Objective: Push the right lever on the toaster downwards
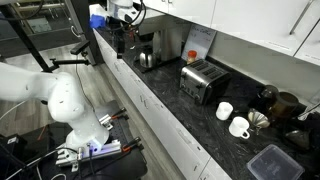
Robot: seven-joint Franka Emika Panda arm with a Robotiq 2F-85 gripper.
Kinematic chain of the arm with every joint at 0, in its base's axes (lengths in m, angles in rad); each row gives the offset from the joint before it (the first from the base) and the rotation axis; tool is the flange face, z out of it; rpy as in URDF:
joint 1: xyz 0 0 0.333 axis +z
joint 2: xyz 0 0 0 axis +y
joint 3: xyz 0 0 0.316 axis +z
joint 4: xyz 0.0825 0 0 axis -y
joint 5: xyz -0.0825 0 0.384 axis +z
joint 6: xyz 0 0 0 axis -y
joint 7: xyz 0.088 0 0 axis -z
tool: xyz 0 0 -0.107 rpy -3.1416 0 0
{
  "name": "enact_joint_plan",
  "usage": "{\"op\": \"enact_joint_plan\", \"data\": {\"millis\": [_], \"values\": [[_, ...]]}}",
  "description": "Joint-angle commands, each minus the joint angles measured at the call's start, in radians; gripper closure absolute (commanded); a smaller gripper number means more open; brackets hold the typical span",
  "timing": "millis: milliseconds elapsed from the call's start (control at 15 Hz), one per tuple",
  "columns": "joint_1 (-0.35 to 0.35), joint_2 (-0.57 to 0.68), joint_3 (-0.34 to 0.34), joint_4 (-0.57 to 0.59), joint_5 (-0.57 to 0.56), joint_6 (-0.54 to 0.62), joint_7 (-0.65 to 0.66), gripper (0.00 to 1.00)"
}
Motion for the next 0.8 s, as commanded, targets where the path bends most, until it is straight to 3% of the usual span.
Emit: {"op": "enact_joint_plan", "data": {"millis": [0, 400, 733], "values": [[-0.041, 0.002, 0.002, 0.0, -0.003, 0.003, -0.04, 0.0], [-0.089, 0.059, -0.116, 0.007, 0.005, 0.259, -0.2, 0.0], [-0.072, 0.201, -0.251, 0.026, 0.065, 0.467, -0.386, 0.0]]}}
